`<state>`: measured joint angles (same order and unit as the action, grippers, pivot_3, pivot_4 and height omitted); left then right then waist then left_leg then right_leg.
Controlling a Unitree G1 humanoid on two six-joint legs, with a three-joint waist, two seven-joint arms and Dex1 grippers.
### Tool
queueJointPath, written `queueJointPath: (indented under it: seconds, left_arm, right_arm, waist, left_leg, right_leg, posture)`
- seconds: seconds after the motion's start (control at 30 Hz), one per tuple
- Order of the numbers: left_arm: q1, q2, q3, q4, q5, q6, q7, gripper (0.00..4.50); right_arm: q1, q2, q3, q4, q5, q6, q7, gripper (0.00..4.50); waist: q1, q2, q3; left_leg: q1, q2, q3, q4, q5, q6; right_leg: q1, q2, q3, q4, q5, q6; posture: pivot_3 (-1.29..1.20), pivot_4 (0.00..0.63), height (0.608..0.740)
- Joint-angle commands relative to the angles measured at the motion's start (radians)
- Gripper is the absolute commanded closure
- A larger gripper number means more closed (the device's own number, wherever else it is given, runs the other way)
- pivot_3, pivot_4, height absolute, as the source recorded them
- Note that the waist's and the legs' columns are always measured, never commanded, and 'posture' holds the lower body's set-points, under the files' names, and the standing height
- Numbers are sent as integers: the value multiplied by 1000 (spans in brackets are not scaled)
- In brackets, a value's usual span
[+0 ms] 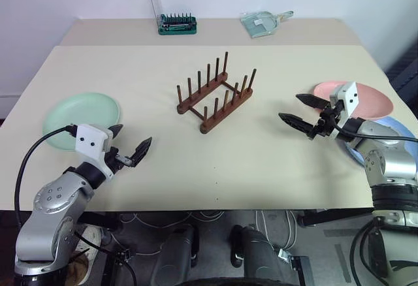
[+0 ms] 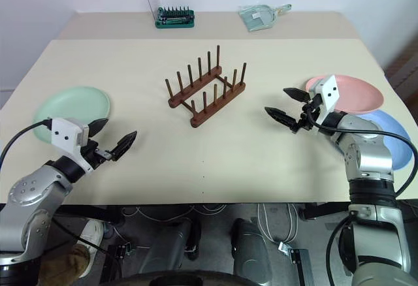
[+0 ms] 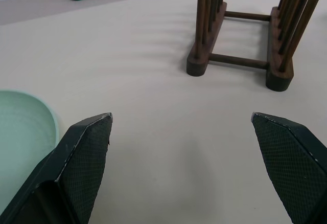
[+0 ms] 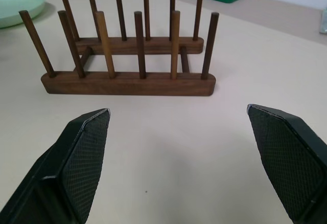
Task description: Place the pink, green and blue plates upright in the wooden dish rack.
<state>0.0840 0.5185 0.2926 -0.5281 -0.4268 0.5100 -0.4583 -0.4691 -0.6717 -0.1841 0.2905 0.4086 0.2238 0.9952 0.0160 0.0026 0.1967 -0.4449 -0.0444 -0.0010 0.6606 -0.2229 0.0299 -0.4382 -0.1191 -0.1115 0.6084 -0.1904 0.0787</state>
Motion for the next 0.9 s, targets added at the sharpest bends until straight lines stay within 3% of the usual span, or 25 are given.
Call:
queueJointPath:
  seconds: [0.03, 0.33, 0.5, 0.73, 0.9]
  left_arm:
    - [9, -2, -3, -64, -8, 0, 10, 0]
    - [24, -12, -89, -123, -9, 28, 10, 0]
    - [-30, -20, -245, -73, 30, 16, -29, 0]
    - [-213, -52, -445, 161, 177, -63, -58, 0]
    - [-321, -115, -443, 359, 234, -118, -21, 0]
  right_arm:
    - [-14, 7, -12, -55, 15, 20, -23, 105]
    - [-18, -6, 9, -105, 2, 71, -36, 105]
    - [60, 35, 23, -243, 16, 115, -81, 105]
    - [198, 95, 11, -430, 49, 164, -165, 105]
    - [299, 125, -6, -573, 90, 203, -230, 105]
  waist:
    - [-1, 0, 0]
    - [-1, 0, 0]
    - [4, 0, 0]
    - [22, 1, 0]
    - [26, 1, 0]
  left_leg:
    - [0, 0, 0, 0, 0, 0]
    - [0, 0, 0, 0, 0, 0]
    - [0, 0, 0, 0, 0, 0]
    - [0, 0, 1, 0, 0, 0]
    - [0, 0, 1, -1, 0, 1]
  right_leg:
    - [0, 0, 0, 0, 0, 0]
    - [0, 0, 0, 0, 0, 0]
    - [0, 0, 0, 0, 0, 0]
    - [-1, 1, 0, 0, 0, 0]
    - [-1, 1, 0, 0, 0, 0]
  posture:
    - [0, 150, 740]
    - [0, 150, 740]
    - [0, 150, 740]
    - [0, 150, 740]
    - [0, 150, 740]
